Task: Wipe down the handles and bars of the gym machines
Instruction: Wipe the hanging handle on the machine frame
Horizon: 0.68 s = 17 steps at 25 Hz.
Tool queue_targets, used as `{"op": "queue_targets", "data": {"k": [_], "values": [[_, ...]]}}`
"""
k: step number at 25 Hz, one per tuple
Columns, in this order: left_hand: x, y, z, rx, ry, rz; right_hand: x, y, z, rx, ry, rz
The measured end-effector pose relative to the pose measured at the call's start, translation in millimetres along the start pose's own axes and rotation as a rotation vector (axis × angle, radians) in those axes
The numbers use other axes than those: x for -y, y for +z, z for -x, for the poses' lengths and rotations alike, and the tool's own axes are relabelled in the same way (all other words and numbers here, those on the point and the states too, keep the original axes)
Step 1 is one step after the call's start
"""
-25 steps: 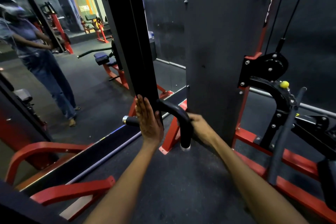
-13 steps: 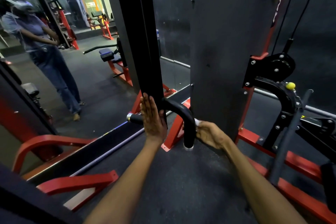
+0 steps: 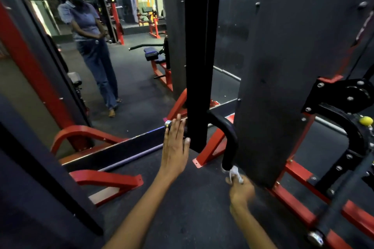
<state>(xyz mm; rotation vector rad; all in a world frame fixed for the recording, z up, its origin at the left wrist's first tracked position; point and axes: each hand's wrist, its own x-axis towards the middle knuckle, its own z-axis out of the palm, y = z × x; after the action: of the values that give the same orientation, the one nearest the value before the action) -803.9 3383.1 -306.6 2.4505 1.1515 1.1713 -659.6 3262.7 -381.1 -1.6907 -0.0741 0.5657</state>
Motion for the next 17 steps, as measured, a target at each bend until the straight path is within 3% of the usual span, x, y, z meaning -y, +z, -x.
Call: {"op": "queue_targets", "data": {"k": [2,4,7,11,15,17], "values": [[10,-13,18,0.056,-0.121,-0.009,-15,9,24,0.101,0.090,0.016],[20,-28,34,0.093,-0.213,-0.031,-13,23,48,0.254,0.036,0.093],[35,-54,54,0.119,-0.352,-0.077,20,54,77,0.534,-0.272,0.282],[49,-89,66,0.141,-0.477,-0.129,57,98,101,0.752,-0.702,0.568],[76,-119,61,0.165,-0.507,-0.167,83,128,119,0.720,-1.069,0.785],[89,-130,49,0.159,-0.499,-0.185,100,142,122,0.681,-1.097,0.814]]}}
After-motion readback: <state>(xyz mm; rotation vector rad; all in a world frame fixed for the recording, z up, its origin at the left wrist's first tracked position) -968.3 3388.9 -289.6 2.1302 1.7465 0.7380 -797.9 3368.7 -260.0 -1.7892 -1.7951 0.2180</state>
